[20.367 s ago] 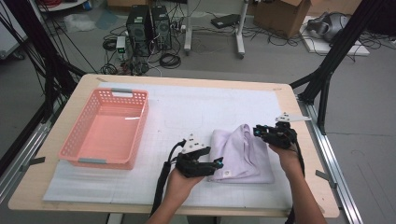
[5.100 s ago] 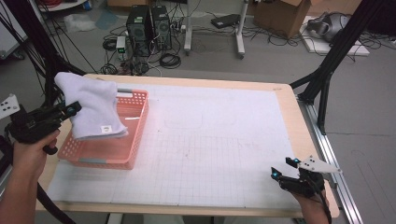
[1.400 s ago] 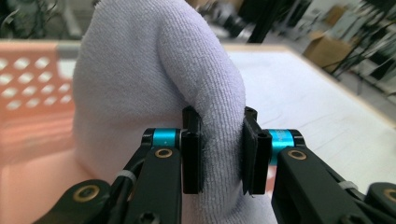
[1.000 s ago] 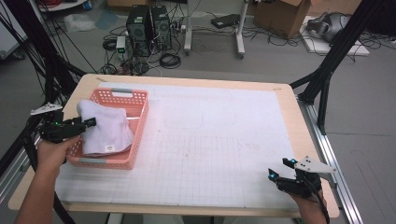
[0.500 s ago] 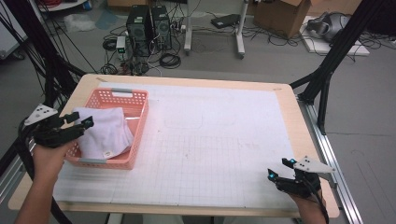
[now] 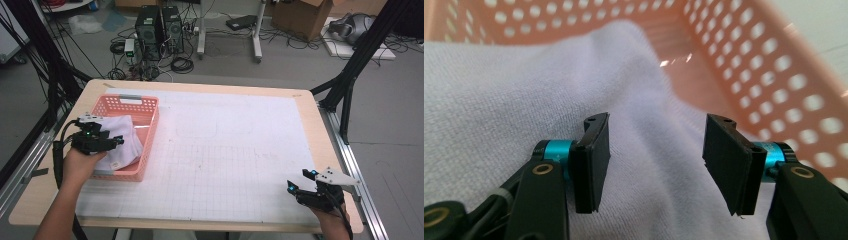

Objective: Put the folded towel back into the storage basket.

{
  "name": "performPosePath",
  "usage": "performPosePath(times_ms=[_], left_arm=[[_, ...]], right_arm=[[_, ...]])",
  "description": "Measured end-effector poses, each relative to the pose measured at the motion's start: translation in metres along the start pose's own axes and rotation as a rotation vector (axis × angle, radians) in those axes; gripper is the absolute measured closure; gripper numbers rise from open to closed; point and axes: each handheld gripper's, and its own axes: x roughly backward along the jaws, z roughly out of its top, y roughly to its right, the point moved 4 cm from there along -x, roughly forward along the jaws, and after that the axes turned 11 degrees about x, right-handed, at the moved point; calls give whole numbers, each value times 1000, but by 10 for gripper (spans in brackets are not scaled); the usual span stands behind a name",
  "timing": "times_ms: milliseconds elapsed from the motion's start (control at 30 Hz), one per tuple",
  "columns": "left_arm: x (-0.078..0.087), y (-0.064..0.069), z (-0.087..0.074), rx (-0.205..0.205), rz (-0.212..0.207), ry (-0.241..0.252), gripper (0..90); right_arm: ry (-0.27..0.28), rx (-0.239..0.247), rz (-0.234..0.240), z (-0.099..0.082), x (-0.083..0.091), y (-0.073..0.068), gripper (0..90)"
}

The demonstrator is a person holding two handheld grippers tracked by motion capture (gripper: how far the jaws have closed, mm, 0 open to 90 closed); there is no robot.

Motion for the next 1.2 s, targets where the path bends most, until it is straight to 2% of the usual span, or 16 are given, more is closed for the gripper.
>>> performPosePath(times_ms=[133, 200, 267, 433, 600, 633, 667, 700, 733, 867, 900, 1033, 1067, 1100, 1167, 1200], left_arm=[[-10, 0, 3, 0, 68, -104, 451], [-18, 1, 4, -5, 115, -172, 451], [-20, 1, 4, -13, 126, -184, 451], [-31, 3, 3, -17, 172, -265, 446], [-33, 2, 3, -4, 183, -285, 458], [-33, 1, 3, 4, 175, -286, 462], [-32, -2, 3, 45, 146, -291, 465], [-32, -3, 4, 62, 137, -294, 466], [-32, -3, 4, 62, 137, -294, 467], [-36, 3, 4, 23, 107, -316, 466], [-36, 4, 4, 5, 93, -322, 466], [-35, 8, 4, -19, 18, -327, 461], [-35, 8, 4, -19, 18, -327, 466], [-35, 10, 4, -33, -11, -332, 479], [-34, 16, 3, -99, -99, -338, 515], [-33, 18, 2, -118, -119, -340, 528]], right_arm=[[1, 0, 3, 1, -1, -1, 284], [-4, 3, 5, 1, -1, -1, 284], [-1, 3, 6, 1, -1, -1, 284], [1, -5, 2, 0, 0, 0, 284], [6, 1, 4, 1, 0, 0, 284], [5, 1, 4, 1, 0, 0, 284], [7, 1, 4, 1, 0, 0, 284], [6, 2, 4, 1, 0, 0, 284], [4, -1, 7, 1, 0, 0, 284], [6, 3, 7, 2, 0, -1, 284], [6, 3, 6, 2, 0, -1, 284], [4, 2, 9, 2, -1, -1, 284], [3, 0, 10, 2, -2, -1, 284], [-1, 5, 13, 2, -2, -2, 284], [-1, 3, 15, 2, -3, -2, 284], [-3, 2, 15, 2, -3, -3, 284]])
